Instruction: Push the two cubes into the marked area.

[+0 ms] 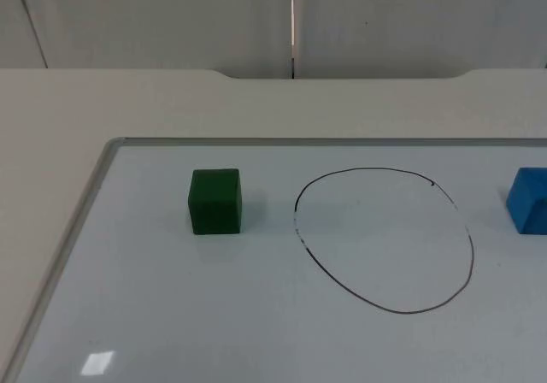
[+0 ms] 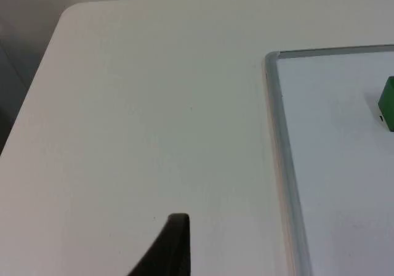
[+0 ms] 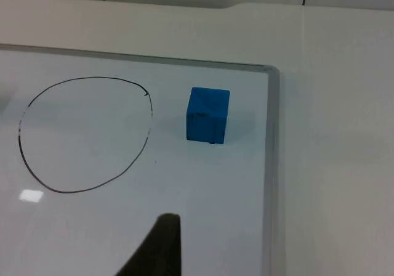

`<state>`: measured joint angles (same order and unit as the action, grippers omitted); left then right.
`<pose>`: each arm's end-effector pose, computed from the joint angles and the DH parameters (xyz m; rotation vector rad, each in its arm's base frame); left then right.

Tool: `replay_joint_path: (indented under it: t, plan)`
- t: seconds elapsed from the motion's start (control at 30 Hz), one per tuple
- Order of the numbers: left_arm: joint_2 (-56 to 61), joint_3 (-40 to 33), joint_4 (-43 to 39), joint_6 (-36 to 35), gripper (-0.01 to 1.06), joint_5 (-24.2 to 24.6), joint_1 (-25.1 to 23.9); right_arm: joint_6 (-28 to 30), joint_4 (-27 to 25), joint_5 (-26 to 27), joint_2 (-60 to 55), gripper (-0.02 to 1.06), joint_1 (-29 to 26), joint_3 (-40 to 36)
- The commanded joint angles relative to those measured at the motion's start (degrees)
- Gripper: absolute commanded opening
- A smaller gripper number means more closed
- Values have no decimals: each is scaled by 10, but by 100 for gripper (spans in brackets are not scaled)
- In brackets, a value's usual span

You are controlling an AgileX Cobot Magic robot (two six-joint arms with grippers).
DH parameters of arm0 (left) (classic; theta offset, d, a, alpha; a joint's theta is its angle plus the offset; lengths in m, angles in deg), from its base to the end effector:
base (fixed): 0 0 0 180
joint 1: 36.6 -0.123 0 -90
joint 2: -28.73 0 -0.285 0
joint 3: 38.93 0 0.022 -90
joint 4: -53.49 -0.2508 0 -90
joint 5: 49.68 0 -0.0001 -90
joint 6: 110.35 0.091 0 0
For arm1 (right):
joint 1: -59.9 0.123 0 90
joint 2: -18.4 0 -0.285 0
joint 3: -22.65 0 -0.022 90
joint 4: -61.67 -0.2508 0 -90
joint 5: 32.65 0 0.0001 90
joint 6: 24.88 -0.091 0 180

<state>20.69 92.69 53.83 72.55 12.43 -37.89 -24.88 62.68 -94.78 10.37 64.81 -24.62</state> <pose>-0.0055 -0.0006 0.2764 0.0294 2.0687 0.0378 -0.0077 -0.0021 0.2817 -0.0865 2.0477 0.0323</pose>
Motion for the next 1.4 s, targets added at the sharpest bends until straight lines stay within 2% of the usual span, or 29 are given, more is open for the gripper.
replay_joint_path:
  t: [0.0, 0.3, 0.9, 0.97, 1.17, 1.3, 1.33, 1.37]
  plan:
    - [-10, 12, 13, -3, 105, -19, -1, 8, 3, 4, 2, 105, -2, -4]
    - [-93, 31, 14, -3, 105, -42, -1, 8, 3, 4, 2, 105, -2, -4]
    - [-223, 31, 54, 3, 105, -196, -1, 8, 3, 4, 2, 105, -2, -4]
    - [-233, 31, 59, 9, 105, -201, -1, 8, 3, 4, 2, 105, -2, -4]
    - [-281, 36, 152, 86, 103, -221, -1, 8, 3, 4, 2, 105, -2, -4]
    - [-319, 36, 276, 192, 93, -235, -1, 8, 3, 4, 2, 105, -2, -4]
    - [-319, 36, 276, 192, 93, -235, -1, 8, 3, 4, 2, 105, -2, -4]
    - [-330, 36, 294, 205, 88, -237, -1, 8, 3, 4, 2, 105, -2, -4]
